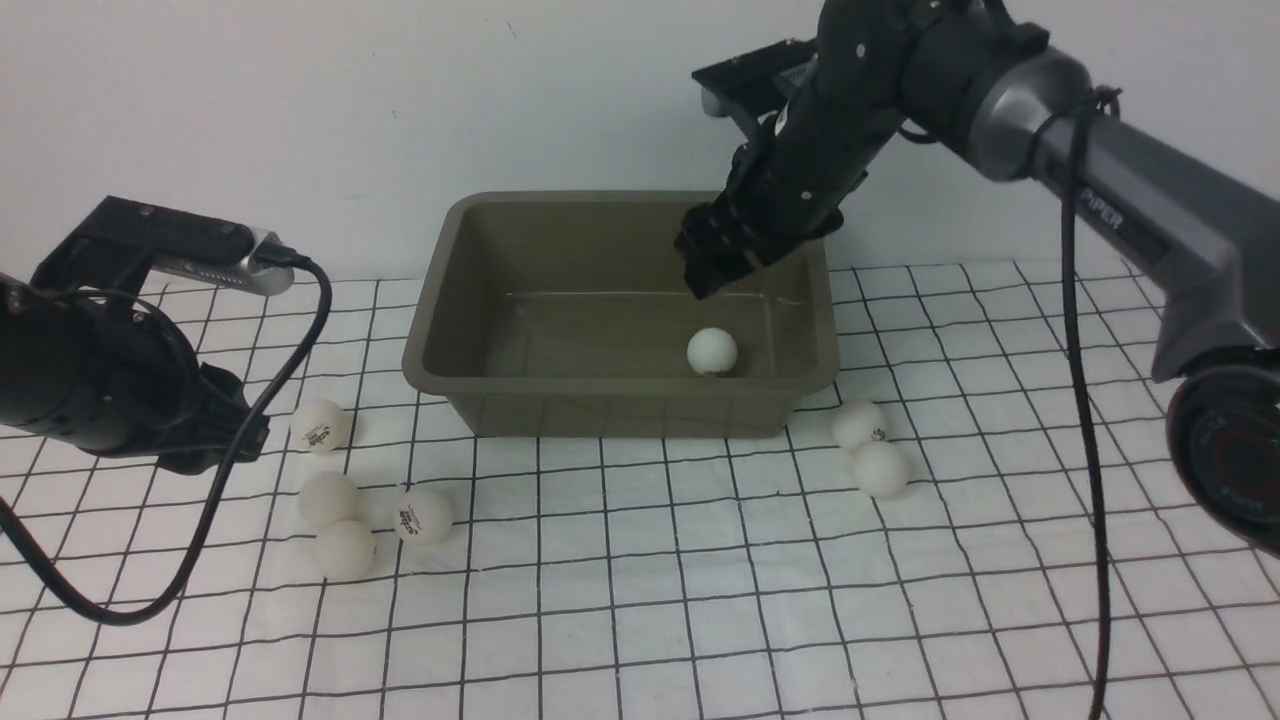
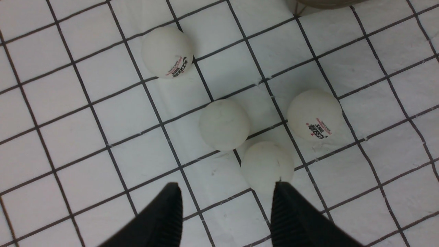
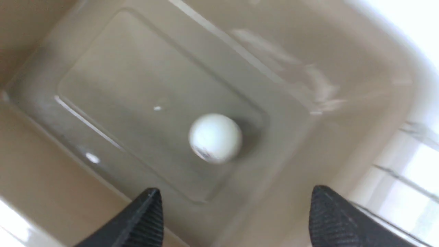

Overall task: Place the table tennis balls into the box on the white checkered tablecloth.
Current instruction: 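Reach for and grasp a ping pong ball on the table, then release the ping pong ball into the bin and lift the gripper away, then reach for and grasp a ping pong ball on the table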

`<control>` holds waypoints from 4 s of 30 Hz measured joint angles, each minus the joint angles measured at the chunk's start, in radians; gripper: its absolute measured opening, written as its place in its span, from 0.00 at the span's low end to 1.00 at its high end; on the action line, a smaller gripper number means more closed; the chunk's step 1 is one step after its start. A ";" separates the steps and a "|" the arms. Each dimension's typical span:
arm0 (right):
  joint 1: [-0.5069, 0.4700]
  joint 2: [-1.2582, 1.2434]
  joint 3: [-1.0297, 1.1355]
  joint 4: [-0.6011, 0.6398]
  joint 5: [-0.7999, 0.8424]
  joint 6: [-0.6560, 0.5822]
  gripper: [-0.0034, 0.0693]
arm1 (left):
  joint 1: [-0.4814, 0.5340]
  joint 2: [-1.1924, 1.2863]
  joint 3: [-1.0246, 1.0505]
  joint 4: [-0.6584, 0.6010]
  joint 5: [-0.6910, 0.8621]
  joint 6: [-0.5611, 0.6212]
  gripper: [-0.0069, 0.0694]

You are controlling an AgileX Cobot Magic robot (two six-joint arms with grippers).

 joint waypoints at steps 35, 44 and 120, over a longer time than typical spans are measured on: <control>-0.048 -0.446 0.959 -0.047 -0.305 0.116 0.75 | 0.000 0.000 -0.001 -0.019 0.008 0.000 0.52; -0.048 -0.317 0.959 -0.048 -0.383 0.116 0.75 | 0.000 0.000 -0.001 -0.019 0.009 0.000 0.52; -0.039 -0.119 0.013 -0.060 0.006 -0.064 0.71 | 0.000 0.000 -0.001 -0.020 0.035 0.000 0.52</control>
